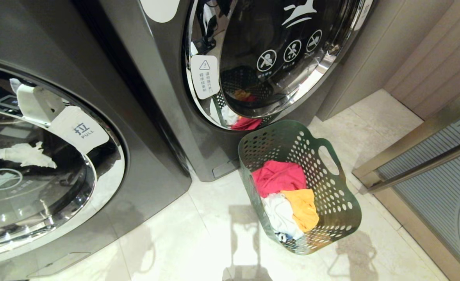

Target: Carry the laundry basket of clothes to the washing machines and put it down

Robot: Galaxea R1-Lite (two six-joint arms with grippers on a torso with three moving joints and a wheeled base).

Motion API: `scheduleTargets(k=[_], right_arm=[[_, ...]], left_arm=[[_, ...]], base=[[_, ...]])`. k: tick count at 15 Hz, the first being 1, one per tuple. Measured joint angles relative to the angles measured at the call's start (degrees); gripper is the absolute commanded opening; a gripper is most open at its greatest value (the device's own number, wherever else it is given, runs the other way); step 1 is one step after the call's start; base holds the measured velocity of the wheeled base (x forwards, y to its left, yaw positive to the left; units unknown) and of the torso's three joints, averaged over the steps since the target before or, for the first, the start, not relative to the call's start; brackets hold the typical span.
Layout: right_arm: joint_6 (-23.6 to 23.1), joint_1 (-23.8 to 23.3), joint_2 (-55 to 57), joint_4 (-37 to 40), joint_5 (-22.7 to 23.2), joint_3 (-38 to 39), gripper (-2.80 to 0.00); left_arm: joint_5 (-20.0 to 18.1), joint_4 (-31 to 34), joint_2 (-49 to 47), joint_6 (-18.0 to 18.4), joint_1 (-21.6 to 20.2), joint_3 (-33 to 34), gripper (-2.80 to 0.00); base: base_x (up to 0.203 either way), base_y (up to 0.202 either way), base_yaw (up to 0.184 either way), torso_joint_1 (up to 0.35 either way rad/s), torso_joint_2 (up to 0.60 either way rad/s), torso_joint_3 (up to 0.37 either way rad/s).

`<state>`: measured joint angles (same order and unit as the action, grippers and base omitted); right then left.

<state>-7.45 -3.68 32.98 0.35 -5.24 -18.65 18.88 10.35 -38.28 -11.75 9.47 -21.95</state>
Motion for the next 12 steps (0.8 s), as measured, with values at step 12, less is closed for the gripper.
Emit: scheduleTargets(k=[12], right_arm=[[-9.6,-3.2,-16.3,5.0,7.1,15.4,-2.8]], left_arm=[[-19.0,-3.8,22.0,13.1,-0.4,19.1,-2.8]], base=[[0.0,0.0,0.0,0.0,0.0,0.0]])
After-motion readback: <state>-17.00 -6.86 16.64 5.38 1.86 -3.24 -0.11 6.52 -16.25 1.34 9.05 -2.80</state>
